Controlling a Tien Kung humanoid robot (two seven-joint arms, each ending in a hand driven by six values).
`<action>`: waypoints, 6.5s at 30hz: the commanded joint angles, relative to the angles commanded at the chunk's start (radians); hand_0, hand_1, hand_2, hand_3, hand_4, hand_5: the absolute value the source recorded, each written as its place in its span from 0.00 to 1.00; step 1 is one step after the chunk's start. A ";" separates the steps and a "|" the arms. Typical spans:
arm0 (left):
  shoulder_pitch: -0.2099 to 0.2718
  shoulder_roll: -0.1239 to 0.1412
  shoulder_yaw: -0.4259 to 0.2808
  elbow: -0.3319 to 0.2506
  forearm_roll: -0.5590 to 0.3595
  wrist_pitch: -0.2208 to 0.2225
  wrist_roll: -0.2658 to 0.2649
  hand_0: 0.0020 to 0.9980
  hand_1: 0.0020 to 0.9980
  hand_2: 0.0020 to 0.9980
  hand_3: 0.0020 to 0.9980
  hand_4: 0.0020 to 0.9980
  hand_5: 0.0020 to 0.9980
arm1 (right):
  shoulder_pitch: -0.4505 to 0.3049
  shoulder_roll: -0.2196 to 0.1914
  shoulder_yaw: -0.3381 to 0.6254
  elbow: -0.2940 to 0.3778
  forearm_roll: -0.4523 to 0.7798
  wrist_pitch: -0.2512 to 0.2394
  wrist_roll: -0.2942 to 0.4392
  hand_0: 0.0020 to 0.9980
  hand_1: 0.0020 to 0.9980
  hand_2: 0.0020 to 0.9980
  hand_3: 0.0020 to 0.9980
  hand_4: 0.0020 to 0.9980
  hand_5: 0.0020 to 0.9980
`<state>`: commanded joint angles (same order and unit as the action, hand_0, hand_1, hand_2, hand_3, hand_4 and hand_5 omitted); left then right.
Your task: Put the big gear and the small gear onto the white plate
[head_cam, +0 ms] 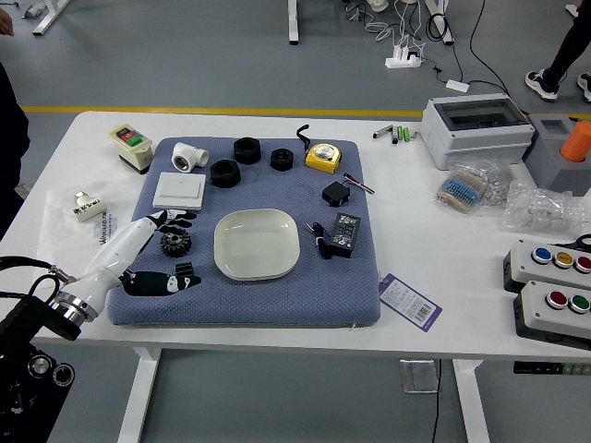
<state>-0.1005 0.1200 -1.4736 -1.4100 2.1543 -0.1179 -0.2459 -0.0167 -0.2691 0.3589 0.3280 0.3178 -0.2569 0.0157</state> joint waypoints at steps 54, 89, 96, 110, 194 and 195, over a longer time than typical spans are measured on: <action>-0.151 0.104 0.221 0.159 0.115 -0.021 0.153 0.44 0.52 0.56 0.58 0.79 0.04 | 0.011 -0.003 -0.005 0.000 0.003 -0.001 -0.004 0.70 0.73 0.78 0.60 0.83 0.69; -0.167 0.108 0.233 0.190 0.115 -0.008 0.180 0.33 0.43 0.48 0.52 0.13 0.00 | 0.004 -0.001 -0.010 -0.001 0.005 0.000 -0.003 0.70 0.73 0.77 0.60 0.83 0.69; -0.167 0.111 0.227 0.170 0.115 -0.017 0.185 0.31 0.41 0.46 0.51 0.11 0.00 | 0.006 -0.002 -0.009 -0.001 0.005 0.001 -0.004 0.70 0.73 0.77 0.60 0.83 0.69; -0.176 0.120 0.242 0.057 0.115 -0.014 0.183 0.29 0.40 0.44 0.50 0.07 0.00 | 0.010 -0.003 -0.007 -0.001 0.004 0.001 -0.004 0.70 0.73 0.77 0.60 0.83 0.69; -0.455 0.136 0.367 0.389 0.115 -0.042 0.200 0.60 0.72 0.78 0.67 0.89 0.00 | 0.007 -0.004 -0.009 0.001 0.008 -0.004 -0.003 0.70 0.73 0.78 0.60 0.84 0.70; -0.458 0.136 0.368 0.394 0.115 -0.046 0.204 0.60 0.72 0.78 0.68 0.89 0.00 | 0.008 -0.005 -0.008 0.001 0.008 -0.004 -0.003 0.70 0.73 0.78 0.60 0.84 0.70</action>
<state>-0.5585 0.2563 -1.1059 -1.0162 2.2689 -0.1642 -0.0415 -0.0089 -0.2737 0.3505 0.3293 0.3259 -0.2606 0.0127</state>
